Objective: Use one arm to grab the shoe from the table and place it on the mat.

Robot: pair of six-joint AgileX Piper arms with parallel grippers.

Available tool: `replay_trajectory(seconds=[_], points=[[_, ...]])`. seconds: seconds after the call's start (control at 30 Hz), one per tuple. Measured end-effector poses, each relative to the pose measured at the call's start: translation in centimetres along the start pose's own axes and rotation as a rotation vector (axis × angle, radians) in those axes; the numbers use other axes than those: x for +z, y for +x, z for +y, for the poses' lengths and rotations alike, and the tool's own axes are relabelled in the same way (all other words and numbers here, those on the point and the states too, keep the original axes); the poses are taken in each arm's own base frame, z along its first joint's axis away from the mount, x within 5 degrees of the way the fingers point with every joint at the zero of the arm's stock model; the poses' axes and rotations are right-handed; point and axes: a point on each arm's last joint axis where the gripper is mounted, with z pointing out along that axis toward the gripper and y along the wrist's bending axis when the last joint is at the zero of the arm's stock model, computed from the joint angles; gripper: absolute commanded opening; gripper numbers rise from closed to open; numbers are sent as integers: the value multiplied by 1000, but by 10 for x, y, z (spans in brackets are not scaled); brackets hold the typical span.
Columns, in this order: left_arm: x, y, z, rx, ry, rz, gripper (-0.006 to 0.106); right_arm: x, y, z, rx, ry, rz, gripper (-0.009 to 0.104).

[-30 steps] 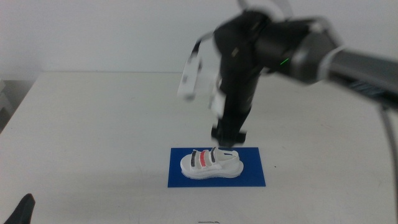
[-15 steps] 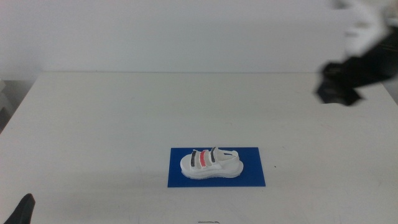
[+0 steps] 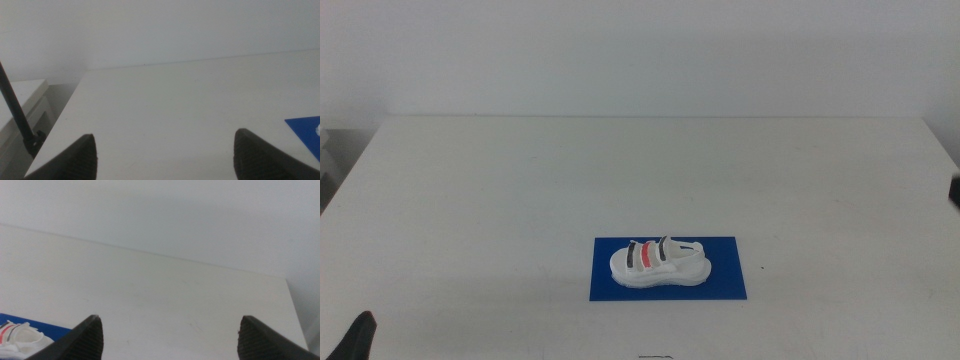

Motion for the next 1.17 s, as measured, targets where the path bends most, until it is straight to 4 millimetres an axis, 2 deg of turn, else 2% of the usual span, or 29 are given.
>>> replay_trajectory(seconds=[0.13, 0.33, 0.53, 0.73, 0.9, 1.17], points=[[0, 0, 0, 0, 0, 0, 94, -10, 35, 4, 20, -15, -61, 70], [0, 0, 0, 0, 0, 0, 94, -24, 77, 7, 67, -27, -86, 70], [0, 0, 0, 0, 0, 0, 94, -40, 107, 9, 74, -24, -189, 70], [0, 0, 0, 0, 0, -2, 94, -40, 136, 11, 75, -24, -217, 70], [0, 0, 0, 0, 0, 0, 94, -33, 152, 12, 78, -26, -156, 70], [0, 0, 0, 0, 0, 0, 94, -32, 153, 13, 101, -34, -154, 70]])
